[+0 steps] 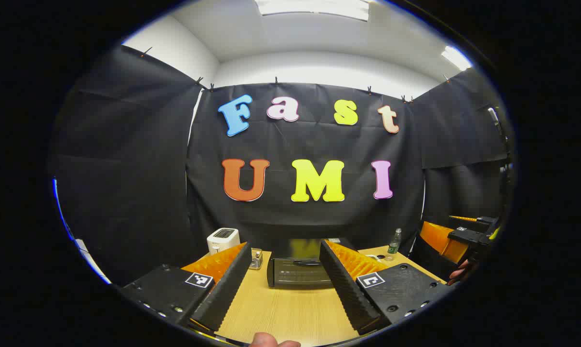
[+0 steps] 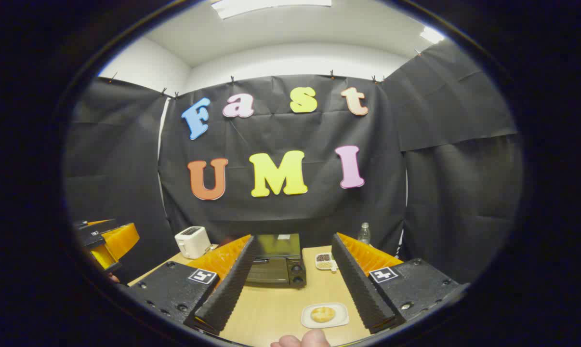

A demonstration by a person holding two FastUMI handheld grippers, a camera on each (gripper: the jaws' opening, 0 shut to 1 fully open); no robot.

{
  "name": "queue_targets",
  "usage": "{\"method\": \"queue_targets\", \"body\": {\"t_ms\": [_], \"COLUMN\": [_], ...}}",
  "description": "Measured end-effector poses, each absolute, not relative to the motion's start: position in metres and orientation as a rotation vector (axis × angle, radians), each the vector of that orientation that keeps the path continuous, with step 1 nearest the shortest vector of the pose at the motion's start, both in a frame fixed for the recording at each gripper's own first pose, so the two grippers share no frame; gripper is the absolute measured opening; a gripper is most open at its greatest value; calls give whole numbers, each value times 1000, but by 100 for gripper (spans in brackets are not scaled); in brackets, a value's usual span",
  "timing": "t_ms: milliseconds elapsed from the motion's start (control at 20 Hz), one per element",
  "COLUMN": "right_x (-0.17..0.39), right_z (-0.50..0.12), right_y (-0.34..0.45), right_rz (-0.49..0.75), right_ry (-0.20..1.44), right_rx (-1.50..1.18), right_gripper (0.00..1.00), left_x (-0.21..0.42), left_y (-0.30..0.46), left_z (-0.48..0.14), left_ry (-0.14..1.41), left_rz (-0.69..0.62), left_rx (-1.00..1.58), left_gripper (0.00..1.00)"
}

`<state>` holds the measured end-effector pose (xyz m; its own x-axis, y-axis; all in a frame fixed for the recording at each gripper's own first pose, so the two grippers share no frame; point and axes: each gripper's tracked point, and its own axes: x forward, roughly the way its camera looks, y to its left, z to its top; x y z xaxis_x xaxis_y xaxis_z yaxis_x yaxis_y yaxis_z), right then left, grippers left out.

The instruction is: Open the electric oven with the left hand, put the food in, and close the electric oven.

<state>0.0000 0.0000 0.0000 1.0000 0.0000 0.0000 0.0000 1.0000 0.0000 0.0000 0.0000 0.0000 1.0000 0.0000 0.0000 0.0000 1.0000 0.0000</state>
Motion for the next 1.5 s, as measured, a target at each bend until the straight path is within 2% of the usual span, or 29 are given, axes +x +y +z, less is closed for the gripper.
{"method": "queue_targets", "body": {"t_ms": [50, 700, 900, 950, 1500], "right_x": [-1, 2, 1, 0, 4], "right_z": [1, 4, 4, 2, -2], "right_y": [0, 0, 2, 2, 2], "right_rz": [-2, 1, 14, 14, 7], "right_ry": [-2, -4, -5, -3, 12], "right_rx": [1, -8, -13, -15, -37], "right_gripper": [96, 96, 100, 96, 96], "left_x": [1, 6, 4, 6, 9], "left_y": [-2, -3, 0, 1, 2], "left_z": [0, -5, -8, -10, -22], "left_ry": [0, 18, 25, 28, 50], "left_rz": [-2, -3, 4, 5, -10], "left_rx": [0, -2, -4, -3, -16], "left_gripper": [93, 93, 93, 93, 93]}}
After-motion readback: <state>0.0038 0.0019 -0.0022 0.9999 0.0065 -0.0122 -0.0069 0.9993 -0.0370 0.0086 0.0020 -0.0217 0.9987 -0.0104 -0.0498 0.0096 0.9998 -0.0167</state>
